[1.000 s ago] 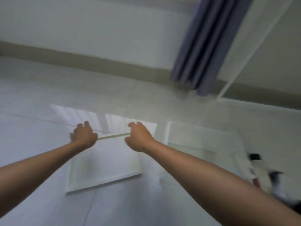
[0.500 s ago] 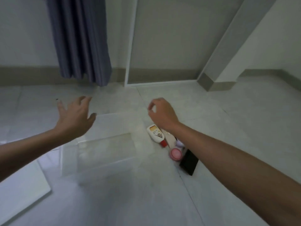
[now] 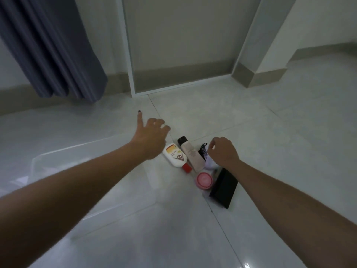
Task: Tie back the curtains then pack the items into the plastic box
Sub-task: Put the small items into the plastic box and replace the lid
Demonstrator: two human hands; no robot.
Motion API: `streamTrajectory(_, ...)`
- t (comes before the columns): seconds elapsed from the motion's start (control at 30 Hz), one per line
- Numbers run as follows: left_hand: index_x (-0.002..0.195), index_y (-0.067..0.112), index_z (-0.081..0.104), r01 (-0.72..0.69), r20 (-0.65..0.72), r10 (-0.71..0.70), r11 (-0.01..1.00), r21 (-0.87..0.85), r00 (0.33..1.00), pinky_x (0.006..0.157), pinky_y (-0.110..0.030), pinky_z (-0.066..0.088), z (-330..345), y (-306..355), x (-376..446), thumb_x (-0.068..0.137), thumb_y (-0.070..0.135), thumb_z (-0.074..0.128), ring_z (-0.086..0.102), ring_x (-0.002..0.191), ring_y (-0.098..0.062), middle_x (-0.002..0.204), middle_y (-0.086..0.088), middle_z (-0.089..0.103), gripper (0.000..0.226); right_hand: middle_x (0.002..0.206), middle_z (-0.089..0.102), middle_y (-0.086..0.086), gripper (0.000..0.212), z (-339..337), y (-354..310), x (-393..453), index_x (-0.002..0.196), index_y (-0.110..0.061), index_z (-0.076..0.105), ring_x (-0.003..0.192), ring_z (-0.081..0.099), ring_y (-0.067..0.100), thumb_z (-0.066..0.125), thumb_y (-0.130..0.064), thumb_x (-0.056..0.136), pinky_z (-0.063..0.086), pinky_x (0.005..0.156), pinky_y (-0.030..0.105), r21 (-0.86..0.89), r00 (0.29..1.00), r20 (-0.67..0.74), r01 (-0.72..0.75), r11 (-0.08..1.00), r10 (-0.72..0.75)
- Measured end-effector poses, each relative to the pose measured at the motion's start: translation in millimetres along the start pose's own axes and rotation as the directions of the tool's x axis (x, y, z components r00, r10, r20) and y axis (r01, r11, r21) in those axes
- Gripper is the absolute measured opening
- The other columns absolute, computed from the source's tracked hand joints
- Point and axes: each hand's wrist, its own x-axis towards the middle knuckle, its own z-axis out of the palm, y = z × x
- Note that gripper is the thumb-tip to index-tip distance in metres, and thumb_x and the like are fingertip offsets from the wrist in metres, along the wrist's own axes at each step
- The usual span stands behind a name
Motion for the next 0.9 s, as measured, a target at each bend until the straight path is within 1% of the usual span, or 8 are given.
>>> streamTrajectory(0.1, 0.143, 0.024, 0.031, -0.102, 0.111, 0.089, 0.988, 0.117, 0.99, 0.11, -0.067, -0.001, 21, 35, 26, 0.094, 0.031, 0.051, 0.022, 0.141, -0.028, 0.152, -0.006, 0.026, 0.054, 0.101, 0.058, 0.012, 0.009, 16, -5, 9, 0.088, -0.007, 0.062, 0.094, 0.058, 0.026, 0.06, -0.016, 0.085, 0.041, 0.073, 0.027, 0.05, 0.998, 0.024, 0.049, 0.998, -0.051)
streamTrajectory(0.2, 0.142, 0.02, 0.033, -0.142, 0.202, 0.108, 0.976, 0.165, 0.973, 0.113, -0.062, 0.007, 37, 57, 43, 0.092, 0.026, 0.055, 0.027, 0.137, -0.029, 0.149, -0.007, 0.029, 0.056, 0.101, 0.056, 0.009, 0.007, 27, -12, 21, 0.085, -0.014, 0.057, 0.093, 0.057, 0.024, 0.062, -0.011, 0.082, 0.044, 0.072, 0.029, 0.101, 0.995, 0.035, 0.085, 0.991, -0.089)
streamTrajectory(0.33, 0.139, 0.015, 0.037, -0.128, 0.302, 0.087, 0.985, 0.118, 0.949, 0.111, -0.049, 0.024, 51, 65, 57, 0.092, 0.022, 0.049, 0.037, 0.13, -0.028, 0.142, -0.007, 0.04, 0.048, 0.105, 0.056, 0.01, 0.013, 39, -18, 37, 0.099, -0.01, 0.057, 0.093, 0.054, 0.022, 0.058, -0.01, 0.086, 0.039, 0.072, 0.028, 0.185, 0.993, 0.005, 0.114, 0.976, -0.117)
streamTrajectory(0.47, 0.137, 0.011, 0.037, -0.102, 0.38, 0.076, 0.994, 0.049, 0.922, 0.104, -0.041, 0.033, 55, 68, 64, 0.09, 0.02, 0.048, 0.041, 0.124, -0.028, 0.138, -0.008, 0.043, 0.05, 0.112, 0.056, 0.012, 0.033, 62, -24, 46, 0.119, -0.011, 0.048, 0.099, 0.055, 0.026, 0.058, -0.019, 0.089, 0.042, 0.074, 0.032, 0.202, 0.98, 0.114, 0.139, 0.97, -0.164)
streamTrajectory(0.63, 0.138, 0.011, 0.037, -0.072, 0.373, 0.052, 0.997, 0.037, 0.926, 0.096, -0.039, 0.038, 69, 65, 75, 0.09, 0.018, 0.055, 0.039, 0.124, -0.029, 0.138, -0.009, 0.041, 0.052, 0.108, 0.062, 0.015, 0.038, 78, -23, 48, 0.121, -0.01, 0.043, 0.094, 0.06, 0.029, 0.059, -0.021, 0.089, 0.051, 0.075, 0.038, 0.207, 0.984, 0.124, 0.097, 0.974, -0.124)
streamTrajectory(0.73, 0.136, 0.012, 0.04, -0.059, 0.345, 0.048, 0.998, 0.021, 0.937, 0.09, -0.038, 0.041, 78, 62, 83, 0.088, 0.017, 0.059, 0.041, 0.121, -0.03, 0.133, -0.009, 0.043, 0.051, 0.108, 0.062, 0.016, 0.045, 81, -22, 50, 0.127, -0.011, 0.039, 0.096, 0.06, 0.03, 0.06, -0.021, 0.088, 0.047, 0.072, 0.034, 0.195, 0.987, 0.097, 0.107, 0.975, -0.127)
streamTrajectory(0.83, 0.136, 0.02, 0.037, -0.105, 0.362, 0.075, 0.993, 0.063, 0.929, 0.082, -0.036, 0.042, 81, 53, 89, 0.075, 0.019, 0.075, 0.045, 0.115, -0.028, 0.129, -0.007, 0.043, 0.072, 0.11, 0.06, 0.016, 0.061, 80, -22, 53, 0.137, -0.015, 0.031, 0.099, 0.059, 0.03, 0.063, -0.026, 0.086, 0.043, 0.072, 0.032, 0.202, 0.99, 0.096, 0.087, 0.976, -0.108)
streamTrajectory(0.9, 0.136, 0.02, 0.036, -0.122, 0.353, 0.09, 0.99, 0.07, 0.931, 0.082, -0.037, 0.043, 76, 43, 91, 0.071, 0.019, 0.078, 0.046, 0.114, -0.029, 0.129, -0.007, 0.042, 0.078, 0.119, 0.055, 0.017, 0.077, 72, -25, 54, 0.144, -0.017, 0.022, 0.108, 0.056, 0.032, 0.068, -0.024, 0.083, 0.044, 0.08, 0.034, 0.233, 0.991, 0.11, 0.054, 0.971, -0.082)
